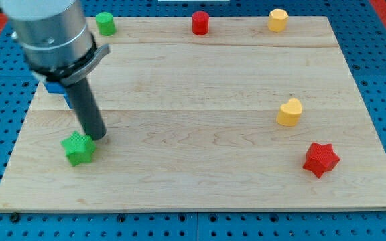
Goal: Move the red star towards the bottom center
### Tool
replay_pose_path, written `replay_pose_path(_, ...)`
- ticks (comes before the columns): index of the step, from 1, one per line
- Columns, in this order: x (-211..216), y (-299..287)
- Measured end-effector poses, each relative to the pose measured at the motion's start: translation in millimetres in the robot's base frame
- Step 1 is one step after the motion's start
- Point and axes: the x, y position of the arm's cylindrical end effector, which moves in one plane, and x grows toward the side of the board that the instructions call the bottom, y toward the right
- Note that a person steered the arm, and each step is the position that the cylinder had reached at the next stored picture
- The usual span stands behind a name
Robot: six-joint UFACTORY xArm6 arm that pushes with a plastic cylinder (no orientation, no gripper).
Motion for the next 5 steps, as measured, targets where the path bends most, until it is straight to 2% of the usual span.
replay_pose_path(1, 21, -16)
replay_pose_path(2, 14, 70)
replay_pose_path(3, 56, 170)
replay_pose_path(4, 69, 302)
replay_pose_path(5, 43, 423)
